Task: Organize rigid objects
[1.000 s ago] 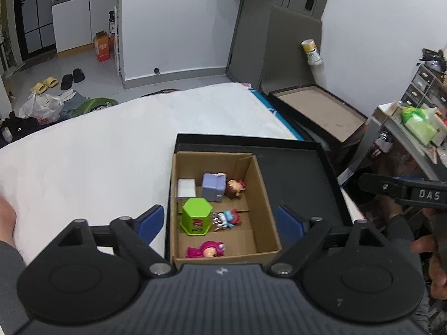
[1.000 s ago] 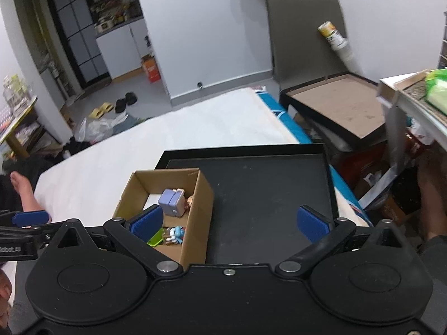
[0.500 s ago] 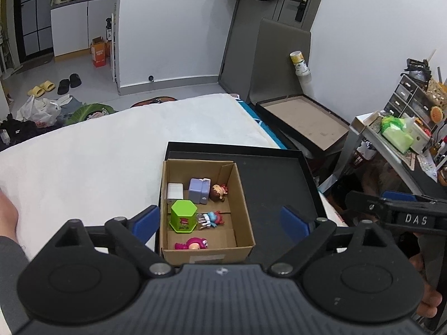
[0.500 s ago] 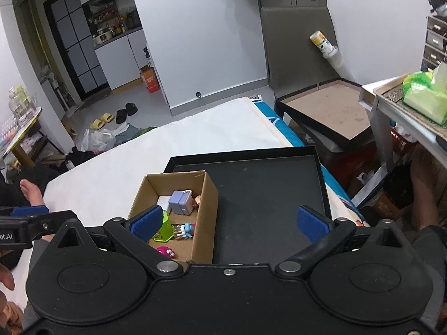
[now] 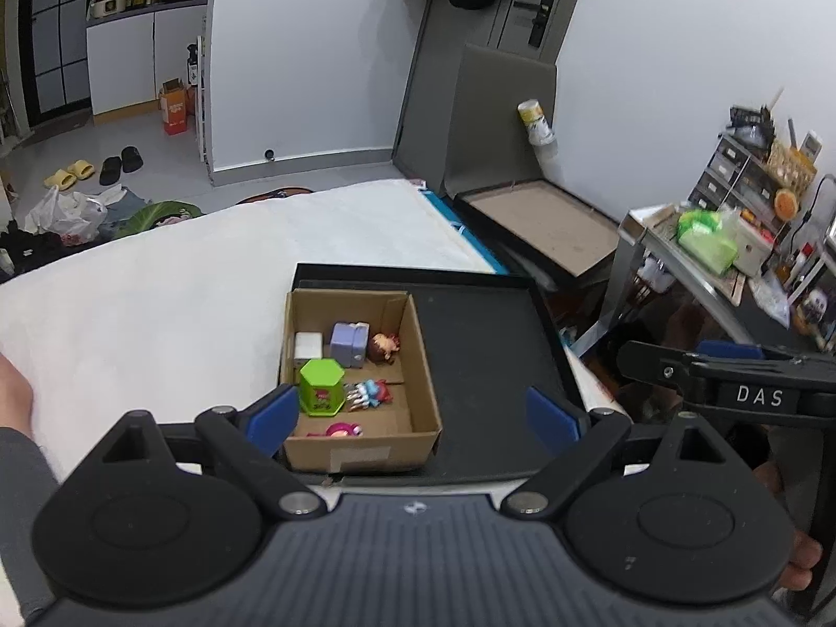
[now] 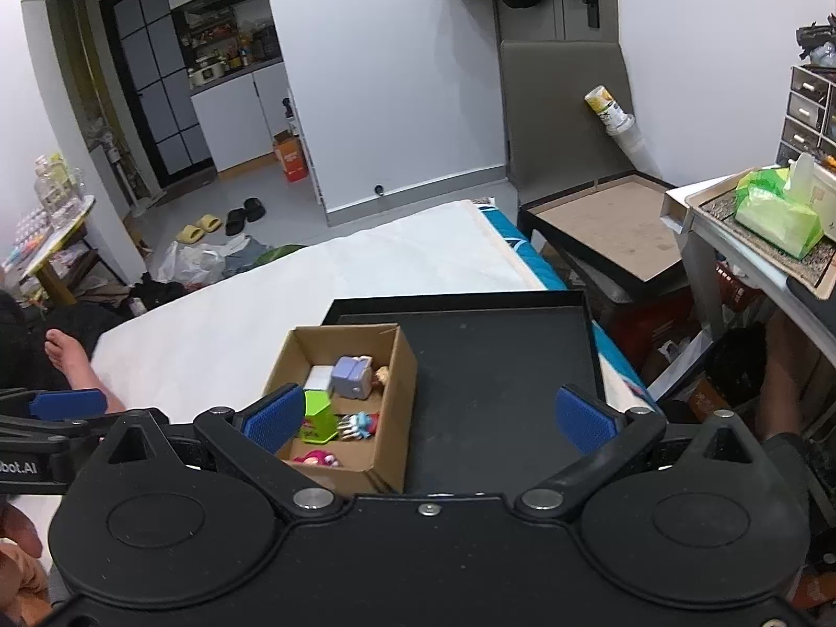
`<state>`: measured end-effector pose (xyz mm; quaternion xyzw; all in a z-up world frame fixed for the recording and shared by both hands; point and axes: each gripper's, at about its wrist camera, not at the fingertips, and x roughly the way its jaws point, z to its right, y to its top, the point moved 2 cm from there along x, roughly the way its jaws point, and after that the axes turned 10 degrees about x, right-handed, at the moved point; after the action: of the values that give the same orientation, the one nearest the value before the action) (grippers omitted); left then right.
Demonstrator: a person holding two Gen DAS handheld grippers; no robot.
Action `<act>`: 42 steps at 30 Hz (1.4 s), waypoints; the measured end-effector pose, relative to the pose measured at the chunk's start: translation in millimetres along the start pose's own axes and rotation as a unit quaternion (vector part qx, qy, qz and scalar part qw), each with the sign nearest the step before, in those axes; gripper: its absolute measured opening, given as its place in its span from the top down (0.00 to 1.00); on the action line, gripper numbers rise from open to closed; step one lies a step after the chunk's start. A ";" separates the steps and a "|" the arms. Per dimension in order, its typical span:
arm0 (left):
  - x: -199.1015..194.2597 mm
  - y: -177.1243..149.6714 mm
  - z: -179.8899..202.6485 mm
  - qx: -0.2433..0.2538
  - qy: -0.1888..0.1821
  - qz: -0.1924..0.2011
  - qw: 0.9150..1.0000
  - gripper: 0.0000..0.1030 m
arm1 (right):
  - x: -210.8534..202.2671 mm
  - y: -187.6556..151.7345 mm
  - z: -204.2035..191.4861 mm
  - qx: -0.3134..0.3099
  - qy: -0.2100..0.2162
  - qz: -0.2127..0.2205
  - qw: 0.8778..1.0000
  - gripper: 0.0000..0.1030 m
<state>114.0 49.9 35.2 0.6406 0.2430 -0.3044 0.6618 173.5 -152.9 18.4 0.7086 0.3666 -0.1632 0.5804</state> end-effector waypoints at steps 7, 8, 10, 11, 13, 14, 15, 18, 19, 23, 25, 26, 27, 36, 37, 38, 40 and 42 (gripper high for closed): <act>-9.6 -3.8 8.8 0.016 -0.002 0.003 1.000 0.10 | -5.6 -15.0 -11.3 -0.029 0.009 -0.012 0.999 0.00; -10.3 -4.6 10.0 0.020 -0.001 0.003 1.000 0.10 | -6.6 -16.9 -12.0 -0.030 0.012 -0.011 0.999 0.00; -10.7 -5.9 11.1 0.022 -0.002 0.002 1.000 0.10 | -6.2 -18.6 -11.6 -0.025 0.013 -0.014 0.999 0.00; -10.8 -6.2 11.4 0.022 -0.003 0.002 1.000 0.10 | -6.0 -19.2 -10.8 -0.022 0.013 -0.016 1.000 0.00; -10.9 -6.5 11.6 0.019 -0.005 0.005 1.000 0.10 | -5.6 -20.2 -10.8 -0.023 0.011 -0.018 1.000 0.00; -10.4 -7.2 11.8 0.019 -0.006 0.005 1.000 0.10 | -5.6 -20.4 -10.9 -0.025 0.010 -0.018 0.999 0.00; -10.0 -7.6 12.5 0.019 -0.005 0.003 1.000 0.10 | -6.3 -21.1 -10.7 -0.026 0.011 -0.018 0.999 0.00; -10.9 -8.3 15.8 0.025 -0.006 0.005 1.000 0.10 | -7.5 -20.4 -10.1 -0.022 0.011 -0.018 1.000 0.00; -11.1 -8.2 16.4 0.026 -0.008 0.005 1.000 0.10 | -7.5 -20.5 -9.4 -0.021 0.010 -0.019 1.000 0.00; -11.1 -9.3 17.0 0.026 -0.005 0.003 1.000 0.10 | -6.2 -21.2 -7.4 -0.017 0.010 -0.021 1.000 0.00; -11.2 -9.9 17.2 0.025 -0.005 0.003 1.000 0.10 | -4.2 -22.0 -6.3 -0.015 0.009 -0.025 1.000 0.00; -11.2 -9.9 17.2 0.025 -0.004 0.002 1.000 0.10 | -3.4 -22.2 -5.8 -0.014 0.008 -0.026 1.000 0.00; -11.3 -10.1 17.3 0.027 -0.004 0.002 1.000 0.10 | -3.4 -22.1 -5.7 -0.013 0.007 -0.026 1.000 0.00; -11.2 -12.0 18.8 0.029 -0.001 0.005 1.000 0.10 | -3.0 -25.4 -0.3 -0.004 0.007 -0.025 1.000 0.00; -10.8 -12.4 18.7 0.028 -0.001 0.004 1.000 0.10 | -3.0 -26.2 -0.2 -0.005 0.006 -0.026 1.000 0.00; -10.4 -13.0 18.5 0.027 -0.001 0.004 1.000 0.10 | -3.0 -26.5 0.3 -0.005 0.006 -0.026 1.000 0.00; -9.5 -13.3 18.8 0.026 -0.001 0.003 1.000 0.10 | -2.4 -25.5 1.8 -0.003 0.005 -0.027 1.000 0.00; -8.5 -13.9 18.9 0.026 0.001 0.003 1.000 0.10 | -2.7 -25.5 3.5 -0.001 0.005 -0.026 1.000 0.00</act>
<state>96.9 31.9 32.7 0.6582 0.2338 -0.3086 0.6457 154.3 -155.6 1.3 0.6994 0.3873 -0.1745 0.5748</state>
